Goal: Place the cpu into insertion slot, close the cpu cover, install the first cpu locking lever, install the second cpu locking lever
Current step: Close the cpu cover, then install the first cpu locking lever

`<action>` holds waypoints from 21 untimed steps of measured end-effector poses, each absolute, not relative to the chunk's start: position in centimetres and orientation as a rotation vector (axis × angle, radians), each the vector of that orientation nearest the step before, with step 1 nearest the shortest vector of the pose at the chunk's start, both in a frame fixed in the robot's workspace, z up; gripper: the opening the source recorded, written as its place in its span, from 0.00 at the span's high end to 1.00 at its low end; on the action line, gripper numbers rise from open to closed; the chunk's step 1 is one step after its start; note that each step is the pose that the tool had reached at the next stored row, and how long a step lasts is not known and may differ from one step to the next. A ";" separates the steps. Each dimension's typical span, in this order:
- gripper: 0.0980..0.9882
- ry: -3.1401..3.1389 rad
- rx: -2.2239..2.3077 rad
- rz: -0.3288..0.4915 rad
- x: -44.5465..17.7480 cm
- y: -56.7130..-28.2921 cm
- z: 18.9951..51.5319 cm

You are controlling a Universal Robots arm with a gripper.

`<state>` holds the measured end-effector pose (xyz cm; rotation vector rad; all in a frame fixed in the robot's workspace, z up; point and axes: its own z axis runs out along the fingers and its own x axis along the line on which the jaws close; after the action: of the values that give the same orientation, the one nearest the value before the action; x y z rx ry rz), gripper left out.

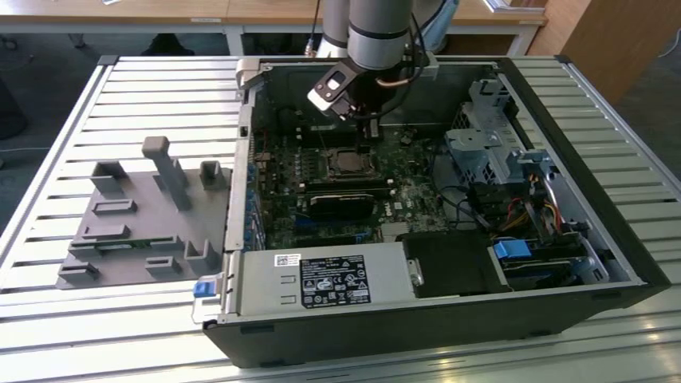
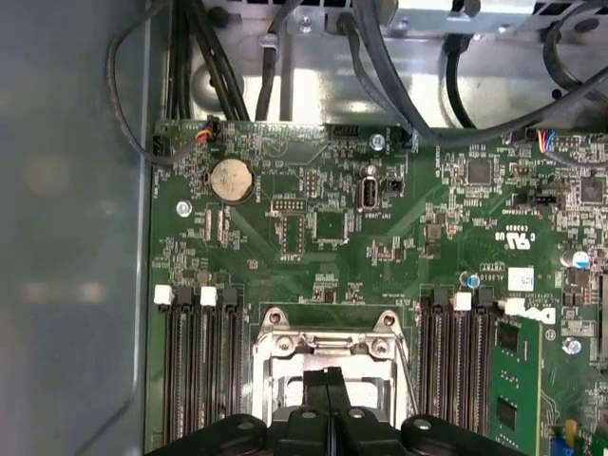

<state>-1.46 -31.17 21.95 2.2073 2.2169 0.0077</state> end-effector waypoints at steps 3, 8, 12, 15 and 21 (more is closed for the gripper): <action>0.97 2.217 2.207 0.008 -1.8 -31.2 21.9; 0.97 2.217 2.207 0.008 -2.4 -31.2 21.9; 0.97 2.217 2.207 0.008 -2.6 -31.2 21.9; 0.97 2.217 2.207 0.008 -2.6 -31.2 21.9; 0.97 2.217 2.207 0.008 -2.7 -31.2 21.9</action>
<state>-2.74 -31.17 21.95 2.2071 2.2171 0.0078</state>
